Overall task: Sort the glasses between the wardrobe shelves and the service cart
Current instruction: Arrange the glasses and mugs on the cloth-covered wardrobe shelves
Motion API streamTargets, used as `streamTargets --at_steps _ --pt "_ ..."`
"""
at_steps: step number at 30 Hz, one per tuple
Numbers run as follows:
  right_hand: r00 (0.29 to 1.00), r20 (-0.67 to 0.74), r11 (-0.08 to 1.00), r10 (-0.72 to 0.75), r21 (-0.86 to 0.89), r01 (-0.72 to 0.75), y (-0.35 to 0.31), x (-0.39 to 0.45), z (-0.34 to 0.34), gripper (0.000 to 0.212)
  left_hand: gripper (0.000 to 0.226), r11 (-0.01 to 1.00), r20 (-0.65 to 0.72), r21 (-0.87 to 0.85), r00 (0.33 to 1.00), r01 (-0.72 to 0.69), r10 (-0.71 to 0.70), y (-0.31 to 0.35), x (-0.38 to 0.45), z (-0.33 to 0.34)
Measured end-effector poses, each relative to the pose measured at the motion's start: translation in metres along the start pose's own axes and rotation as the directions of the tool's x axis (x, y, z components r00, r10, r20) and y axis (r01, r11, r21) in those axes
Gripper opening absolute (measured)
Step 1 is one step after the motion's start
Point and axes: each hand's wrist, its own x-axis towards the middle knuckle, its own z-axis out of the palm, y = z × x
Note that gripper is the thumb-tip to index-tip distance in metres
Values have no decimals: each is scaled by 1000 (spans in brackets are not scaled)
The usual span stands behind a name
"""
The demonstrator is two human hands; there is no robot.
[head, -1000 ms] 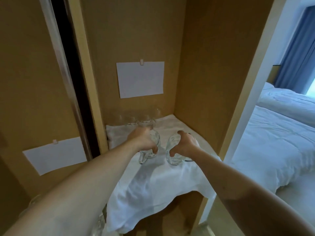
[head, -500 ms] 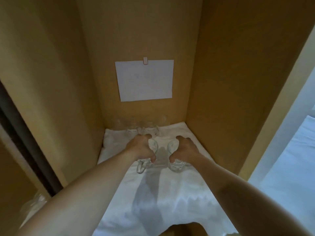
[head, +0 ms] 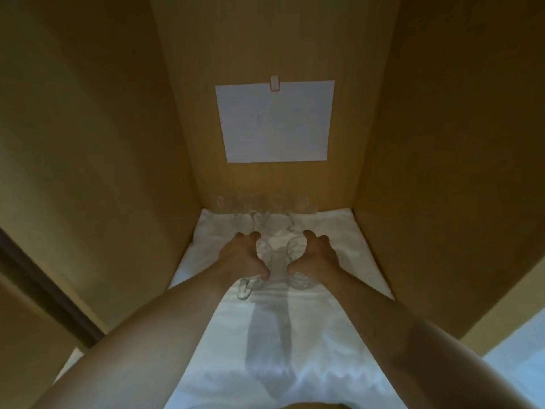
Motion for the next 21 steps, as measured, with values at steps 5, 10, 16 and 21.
streamTargets --at_steps 5,10,16,21 --pt "1000 11 999 15 36 -15 -3 11 6 129 108 999 51 51 999 -12 10 -10 15 16" --pt "989 146 997 0 73 -11 16 17 -2 143 114 993 40 113 999 19 -24 -15 28 25" --pt "996 66 940 67 331 -85 29 17 8 137 119 993 62 119 998 -15 8 -22 41 25" --pt "986 60 964 157 206 -166 21 22 -10 128 118 986 102 164 995 -25 8 -18 44 20"
